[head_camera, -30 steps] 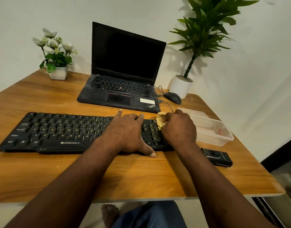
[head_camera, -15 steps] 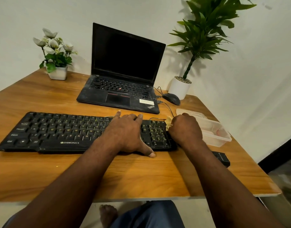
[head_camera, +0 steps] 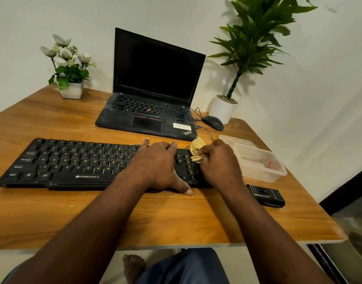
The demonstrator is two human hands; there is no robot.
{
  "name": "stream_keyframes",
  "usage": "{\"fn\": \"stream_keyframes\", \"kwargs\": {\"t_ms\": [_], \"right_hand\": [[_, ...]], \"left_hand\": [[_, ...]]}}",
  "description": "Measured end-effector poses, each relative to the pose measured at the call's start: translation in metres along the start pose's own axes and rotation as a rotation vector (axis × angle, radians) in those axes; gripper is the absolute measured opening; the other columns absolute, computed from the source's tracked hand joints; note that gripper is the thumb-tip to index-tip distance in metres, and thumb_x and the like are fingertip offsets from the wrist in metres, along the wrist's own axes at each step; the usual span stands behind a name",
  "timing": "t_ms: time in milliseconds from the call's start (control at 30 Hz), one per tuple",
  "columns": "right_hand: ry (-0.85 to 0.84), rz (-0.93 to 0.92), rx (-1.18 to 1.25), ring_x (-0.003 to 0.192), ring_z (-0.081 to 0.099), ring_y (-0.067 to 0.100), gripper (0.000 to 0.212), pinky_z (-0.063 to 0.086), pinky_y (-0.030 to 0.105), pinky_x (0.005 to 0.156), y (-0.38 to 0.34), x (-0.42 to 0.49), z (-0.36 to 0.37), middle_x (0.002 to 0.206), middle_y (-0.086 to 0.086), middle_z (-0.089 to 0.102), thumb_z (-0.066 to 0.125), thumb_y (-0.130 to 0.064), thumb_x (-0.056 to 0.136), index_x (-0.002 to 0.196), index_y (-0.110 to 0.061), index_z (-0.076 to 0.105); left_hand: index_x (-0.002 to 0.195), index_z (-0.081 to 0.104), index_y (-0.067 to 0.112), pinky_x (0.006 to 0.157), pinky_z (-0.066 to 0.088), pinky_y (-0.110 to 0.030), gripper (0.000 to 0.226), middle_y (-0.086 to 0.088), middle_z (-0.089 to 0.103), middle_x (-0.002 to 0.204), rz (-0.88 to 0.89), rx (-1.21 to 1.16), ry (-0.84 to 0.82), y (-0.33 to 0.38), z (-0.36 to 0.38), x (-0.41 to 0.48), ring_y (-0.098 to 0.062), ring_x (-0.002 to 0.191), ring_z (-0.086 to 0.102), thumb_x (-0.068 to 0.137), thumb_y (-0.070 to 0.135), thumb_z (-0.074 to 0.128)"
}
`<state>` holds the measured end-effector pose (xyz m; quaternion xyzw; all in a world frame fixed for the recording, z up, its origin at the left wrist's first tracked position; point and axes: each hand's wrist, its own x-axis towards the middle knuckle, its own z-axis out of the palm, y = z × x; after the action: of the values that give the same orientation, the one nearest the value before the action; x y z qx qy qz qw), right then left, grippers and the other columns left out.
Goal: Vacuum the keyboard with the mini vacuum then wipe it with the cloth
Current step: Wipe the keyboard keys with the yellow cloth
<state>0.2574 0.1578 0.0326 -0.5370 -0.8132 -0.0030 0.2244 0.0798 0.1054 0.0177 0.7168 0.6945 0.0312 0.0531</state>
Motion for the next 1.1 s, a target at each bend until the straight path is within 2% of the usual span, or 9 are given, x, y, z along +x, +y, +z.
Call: {"fn": "stream_keyframes", "kwargs": {"t_ms": [100, 200, 267, 400, 500, 700, 767, 933, 1100], "right_hand": [[0.043, 0.065, 0.016, 0.101, 0.057, 0.019, 0.022, 0.054, 0.037, 0.082, 0.013, -0.001, -0.006, 0.109, 0.0, 0.06, 0.06, -0.017, 0.094, 0.103, -0.029, 0.076], [0.166, 0.087, 0.283, 0.106, 0.062, 0.018, 0.036, 0.058, 0.04, 0.083, 0.013, -0.002, -0.012, 0.121, 0.0, 0.066, 0.058, -0.012, 0.095, 0.123, -0.033, 0.065], [0.084, 0.044, 0.433, 0.113, 0.06, 0.015, 0.04, 0.057, 0.043, 0.09, 0.005, -0.001, -0.01, 0.126, -0.004, 0.066, 0.057, -0.012, 0.096, 0.128, -0.035, 0.063], [-0.155, -0.106, 0.119, 0.12, 0.049, 0.019, 0.035, 0.047, 0.043, 0.097, -0.002, -0.002, 0.002, 0.122, -0.005, 0.06, 0.063, -0.026, 0.09, 0.123, -0.034, 0.066], [-0.185, -0.15, 0.044, 0.12, 0.048, 0.019, 0.04, 0.049, 0.045, 0.096, -0.002, 0.004, -0.003, 0.124, -0.006, 0.06, 0.063, -0.033, 0.088, 0.128, -0.033, 0.064], [-0.217, -0.191, -0.369, 0.12, 0.05, 0.024, 0.041, 0.05, 0.043, 0.092, 0.01, 0.017, -0.025, 0.129, -0.001, 0.062, 0.056, -0.036, 0.093, 0.133, -0.035, 0.065], [-0.205, -0.184, -0.384, 0.117, 0.053, 0.024, 0.039, 0.051, 0.042, 0.089, 0.008, 0.019, -0.026, 0.126, 0.0, 0.064, 0.057, -0.035, 0.093, 0.131, -0.034, 0.068], [-0.296, -0.241, -0.107, 0.111, 0.056, 0.019, 0.038, 0.051, 0.038, 0.084, -0.016, 0.022, -0.015, 0.118, -0.002, 0.063, 0.057, -0.026, 0.092, 0.127, -0.03, 0.07], [-0.22, -0.112, -0.306, 0.099, 0.063, 0.023, 0.036, 0.056, 0.036, 0.077, -0.008, 0.029, -0.024, 0.111, 0.0, 0.07, 0.064, -0.031, 0.086, 0.121, -0.032, 0.073]], "left_hand": [[0.165, 0.003, 0.015, 0.129, 0.003, -0.056, 0.153, -0.007, 0.017, 0.172, 0.004, -0.001, 0.007, 0.0, 0.001, 0.0, -0.025, 0.158, 0.016, 0.051, 0.105, 0.052], [0.165, 0.004, 0.016, 0.129, 0.002, -0.056, 0.152, -0.007, 0.018, 0.172, 0.009, -0.004, 0.01, 0.0, 0.001, 0.0, -0.025, 0.158, 0.017, 0.051, 0.104, 0.053], [0.165, 0.005, 0.017, 0.129, 0.003, -0.056, 0.152, -0.006, 0.019, 0.171, 0.007, -0.008, 0.014, 0.0, 0.001, 0.0, -0.025, 0.157, 0.018, 0.051, 0.105, 0.052], [0.165, 0.006, 0.016, 0.128, 0.003, -0.057, 0.152, -0.007, 0.018, 0.172, 0.002, -0.004, 0.009, 0.001, 0.001, -0.001, -0.025, 0.158, 0.017, 0.051, 0.104, 0.053], [0.165, 0.006, 0.015, 0.128, 0.003, -0.057, 0.151, -0.007, 0.017, 0.172, -0.004, -0.003, 0.004, 0.0, 0.0, -0.002, -0.025, 0.158, 0.016, 0.052, 0.104, 0.053], [0.165, 0.006, 0.016, 0.129, 0.003, -0.056, 0.151, -0.007, 0.016, 0.172, -0.01, 0.001, -0.005, 0.001, -0.001, -0.002, -0.026, 0.158, 0.015, 0.052, 0.104, 0.052], [0.165, 0.006, 0.016, 0.129, 0.003, -0.056, 0.15, -0.007, 0.016, 0.172, -0.01, -0.002, -0.005, 0.001, 0.0, -0.002, -0.026, 0.158, 0.015, 0.053, 0.104, 0.053], [0.165, 0.007, 0.016, 0.128, 0.004, -0.056, 0.15, -0.007, 0.018, 0.172, -0.007, -0.002, 0.0, 0.001, 0.0, 0.0, -0.026, 0.158, 0.017, 0.052, 0.104, 0.053], [0.165, 0.006, 0.016, 0.128, 0.003, -0.056, 0.15, -0.008, 0.016, 0.172, -0.01, -0.008, -0.01, 0.002, -0.002, -0.003, -0.026, 0.158, 0.015, 0.053, 0.103, 0.053]]}}
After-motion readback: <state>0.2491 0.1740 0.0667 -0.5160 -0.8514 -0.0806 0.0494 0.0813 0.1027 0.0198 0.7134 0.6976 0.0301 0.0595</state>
